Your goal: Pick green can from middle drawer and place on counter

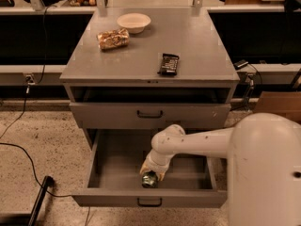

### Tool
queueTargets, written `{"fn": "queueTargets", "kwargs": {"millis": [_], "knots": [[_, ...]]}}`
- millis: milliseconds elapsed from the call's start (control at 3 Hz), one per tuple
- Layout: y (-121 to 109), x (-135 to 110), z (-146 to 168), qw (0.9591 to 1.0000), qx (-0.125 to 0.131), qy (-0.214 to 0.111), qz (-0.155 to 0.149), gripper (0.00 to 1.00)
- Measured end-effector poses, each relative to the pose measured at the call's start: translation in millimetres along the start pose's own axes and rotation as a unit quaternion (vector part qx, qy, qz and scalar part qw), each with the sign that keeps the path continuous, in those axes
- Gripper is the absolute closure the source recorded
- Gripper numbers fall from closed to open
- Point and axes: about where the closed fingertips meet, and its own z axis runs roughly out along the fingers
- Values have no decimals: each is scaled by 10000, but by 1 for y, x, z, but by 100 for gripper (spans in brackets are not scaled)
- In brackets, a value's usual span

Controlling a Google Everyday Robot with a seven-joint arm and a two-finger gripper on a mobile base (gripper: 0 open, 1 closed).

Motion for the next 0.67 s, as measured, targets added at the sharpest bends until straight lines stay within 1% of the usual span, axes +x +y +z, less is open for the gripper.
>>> {"fn": "queueTargets", "kwargs": {"millis": [333, 667], "knots": [[-10, 3, -48, 9953, 913, -205, 252, 75], [-5, -1, -117, 9862, 1644, -118, 156, 76]]}}
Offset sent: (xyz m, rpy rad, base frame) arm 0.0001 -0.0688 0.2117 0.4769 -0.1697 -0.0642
